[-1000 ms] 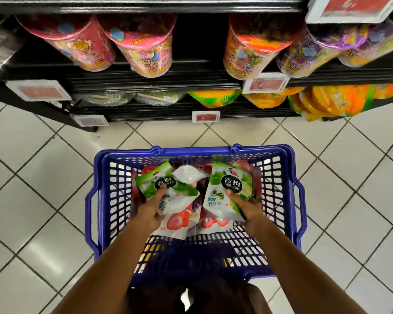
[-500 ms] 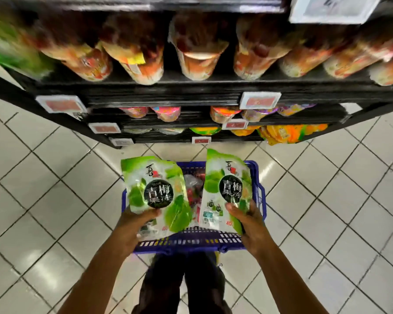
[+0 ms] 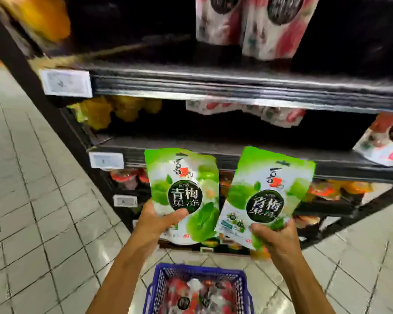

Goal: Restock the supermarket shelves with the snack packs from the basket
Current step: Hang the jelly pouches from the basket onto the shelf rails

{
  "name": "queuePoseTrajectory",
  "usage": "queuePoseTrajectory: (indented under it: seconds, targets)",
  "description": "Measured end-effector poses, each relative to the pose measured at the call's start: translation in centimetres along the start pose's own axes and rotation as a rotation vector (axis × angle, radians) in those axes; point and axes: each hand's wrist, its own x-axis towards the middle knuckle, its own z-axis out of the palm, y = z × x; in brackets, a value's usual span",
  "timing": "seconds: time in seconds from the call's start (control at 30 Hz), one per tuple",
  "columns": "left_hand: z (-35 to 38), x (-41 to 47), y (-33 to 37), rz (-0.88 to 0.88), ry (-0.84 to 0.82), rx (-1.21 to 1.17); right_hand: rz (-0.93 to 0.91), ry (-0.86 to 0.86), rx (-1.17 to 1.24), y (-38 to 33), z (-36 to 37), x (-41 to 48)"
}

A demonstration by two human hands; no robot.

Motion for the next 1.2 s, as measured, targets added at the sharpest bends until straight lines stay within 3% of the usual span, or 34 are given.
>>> queuePoseTrajectory:
  seconds: [0.33, 0.77, 0.9, 1.2]
  targets:
    - [3.0, -2.5, 18.3, 0.346, 0.115, 0.046, -0.392, -0.106, 0.091, -19.2, 5.9, -0.6]
    - [1.3, -2.8, 38.6, 0.767, -0.116, -0.012, -0.742, -0.162, 0.096, -37.8, 14.2, -3.2]
    - [0.7, -1.9, 43.3, 0.794, -0.142, -0.005, -0.802, -0.171, 0.091, -43.0, 17.3, -3.0]
    - [-0.9, -0.1, 47.7, 0.796, -0.229, 0.026, -0.935, -0.012, 0.041, -52.9, 23.1, -1.2]
